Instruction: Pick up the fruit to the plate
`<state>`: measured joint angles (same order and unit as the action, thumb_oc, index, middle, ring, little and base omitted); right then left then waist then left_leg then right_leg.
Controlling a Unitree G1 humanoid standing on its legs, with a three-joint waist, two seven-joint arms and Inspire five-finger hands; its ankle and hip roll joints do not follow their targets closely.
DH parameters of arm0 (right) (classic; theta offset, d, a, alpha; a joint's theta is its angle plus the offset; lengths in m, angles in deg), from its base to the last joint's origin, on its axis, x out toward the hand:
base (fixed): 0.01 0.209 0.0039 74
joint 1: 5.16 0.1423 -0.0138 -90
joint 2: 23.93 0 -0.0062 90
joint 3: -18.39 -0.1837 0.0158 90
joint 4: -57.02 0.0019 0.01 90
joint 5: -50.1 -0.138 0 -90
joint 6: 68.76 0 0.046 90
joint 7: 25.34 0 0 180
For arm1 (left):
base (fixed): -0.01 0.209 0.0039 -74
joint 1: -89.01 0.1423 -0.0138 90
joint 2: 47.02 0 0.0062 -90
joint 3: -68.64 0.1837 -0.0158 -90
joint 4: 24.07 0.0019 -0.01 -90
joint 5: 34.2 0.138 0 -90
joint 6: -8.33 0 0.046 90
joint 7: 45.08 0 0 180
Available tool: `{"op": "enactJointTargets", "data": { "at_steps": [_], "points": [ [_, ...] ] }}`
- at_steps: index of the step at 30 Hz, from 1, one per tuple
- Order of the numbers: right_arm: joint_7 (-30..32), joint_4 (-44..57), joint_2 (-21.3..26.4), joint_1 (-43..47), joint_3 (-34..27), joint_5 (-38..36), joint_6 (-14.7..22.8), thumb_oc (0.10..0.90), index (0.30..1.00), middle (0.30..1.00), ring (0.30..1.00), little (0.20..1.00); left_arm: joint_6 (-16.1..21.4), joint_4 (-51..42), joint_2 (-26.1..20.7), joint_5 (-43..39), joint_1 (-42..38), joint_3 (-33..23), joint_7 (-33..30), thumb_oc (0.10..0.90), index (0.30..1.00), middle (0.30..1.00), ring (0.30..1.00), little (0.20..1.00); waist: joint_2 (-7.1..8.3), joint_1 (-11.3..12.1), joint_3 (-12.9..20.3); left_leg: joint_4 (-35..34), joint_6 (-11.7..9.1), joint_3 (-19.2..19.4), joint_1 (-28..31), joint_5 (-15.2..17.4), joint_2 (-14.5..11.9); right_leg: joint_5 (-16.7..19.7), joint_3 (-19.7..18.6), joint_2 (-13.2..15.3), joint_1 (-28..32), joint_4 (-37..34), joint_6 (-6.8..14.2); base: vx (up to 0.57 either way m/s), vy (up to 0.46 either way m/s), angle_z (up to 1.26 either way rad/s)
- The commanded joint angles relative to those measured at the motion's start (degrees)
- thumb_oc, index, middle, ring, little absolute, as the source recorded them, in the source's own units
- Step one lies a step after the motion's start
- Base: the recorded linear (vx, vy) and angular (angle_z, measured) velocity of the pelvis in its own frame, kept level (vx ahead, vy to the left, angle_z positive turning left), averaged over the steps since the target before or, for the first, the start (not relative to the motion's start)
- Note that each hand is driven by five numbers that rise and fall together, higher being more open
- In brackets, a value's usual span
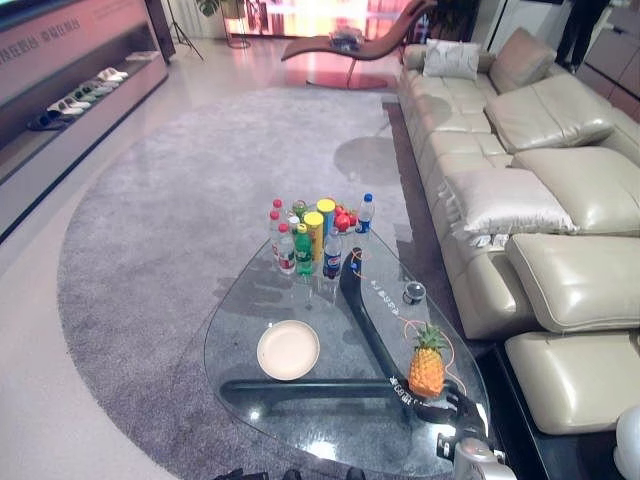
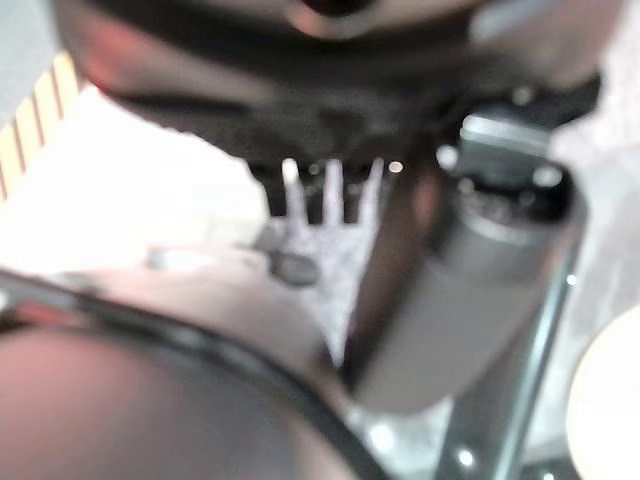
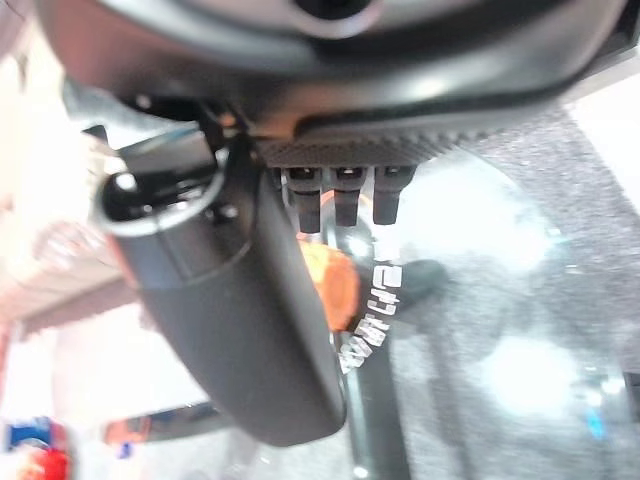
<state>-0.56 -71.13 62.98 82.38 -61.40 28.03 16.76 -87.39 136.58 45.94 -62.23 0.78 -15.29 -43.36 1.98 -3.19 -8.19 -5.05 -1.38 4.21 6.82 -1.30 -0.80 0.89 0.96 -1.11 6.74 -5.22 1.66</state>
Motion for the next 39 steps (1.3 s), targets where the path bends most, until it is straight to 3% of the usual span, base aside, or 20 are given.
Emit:
{"op": "enactJointTargets", "data": {
  "at_steps": [1, 9, 14, 28, 39],
  "points": [
    [5.62, 8.52, 3.76, 3.31, 1.06, -0.51, 3.25, 0.800, 0.900, 0.900, 0.900, 0.900, 0.11, 2.04, 1.49, -1.08, -1.57, 1.88, 0.09, 0.800, 0.900, 0.900, 0.900, 0.900, 0.80, -0.22, -1.81, 0.39, -0.45, -0.02, -0.44, 3.61, 0.16, 0.84, 0.90, 3.00, -1.91, 0.66, 4.01, 0.00, 0.000, 0.00],
    [16.04, 16.50, 5.23, 5.60, -0.09, 0.00, 8.03, 0.800, 0.900, 0.900, 0.900, 0.900, 1.77, 0.82, 1.85, -4.28, -1.80, 1.91, -1.11, 0.800, 0.900, 0.900, 0.900, 0.900, 0.82, 0.00, -5.99, 6.76, -0.12, -0.28, -4.97, 4.73, 0.62, 0.46, 0.29, 2.99, -4.61, 2.93, 2.94, -0.03, -0.008, -0.01],
    [20.57, 19.70, 6.13, 7.77, -0.84, -0.40, 11.05, 0.800, 0.900, 0.900, 0.900, 0.900, 2.43, 0.18, 2.29, -5.28, -2.13, 2.62, -1.55, 0.800, 0.900, 0.900, 0.900, 0.900, -0.13, 0.19, -9.00, 7.46, 0.15, -1.52, -7.05, 4.41, 1.25, -0.30, 0.18, 2.67, -6.29, 4.47, 2.28, -0.05, 0.007, -0.05],
    [29.22, 20.74, 8.52, 18.90, -0.85, -2.24, 11.60, 0.800, 0.900, 0.900, 0.900, 0.900, 7.19, -0.64, 2.26, -9.83, -6.59, 5.51, -3.37, 0.800, 0.900, 0.900, 0.900, 0.900, -1.36, 0.71, -16.33, 15.28, -0.32, -2.90, -16.28, 5.26, 3.46, -1.71, 1.12, 2.65, -12.88, 9.22, 0.25, -0.04, 0.004, 0.03],
    [31.32, 20.63, 9.75, 25.83, -0.88, -1.83, 11.66, 0.800, 0.900, 0.900, 0.900, 0.900, 10.73, -3.93, 2.29, -13.07, -8.20, 7.70, -5.04, 0.800, 0.900, 0.900, 0.900, 0.900, -3.31, 0.63, -21.05, 20.58, -0.44, -2.69, -23.59, 5.51, 4.47, -1.50, 1.33, 3.34, -19.84, 13.07, -0.65, -0.04, 0.030, 0.02]
  ]
}}
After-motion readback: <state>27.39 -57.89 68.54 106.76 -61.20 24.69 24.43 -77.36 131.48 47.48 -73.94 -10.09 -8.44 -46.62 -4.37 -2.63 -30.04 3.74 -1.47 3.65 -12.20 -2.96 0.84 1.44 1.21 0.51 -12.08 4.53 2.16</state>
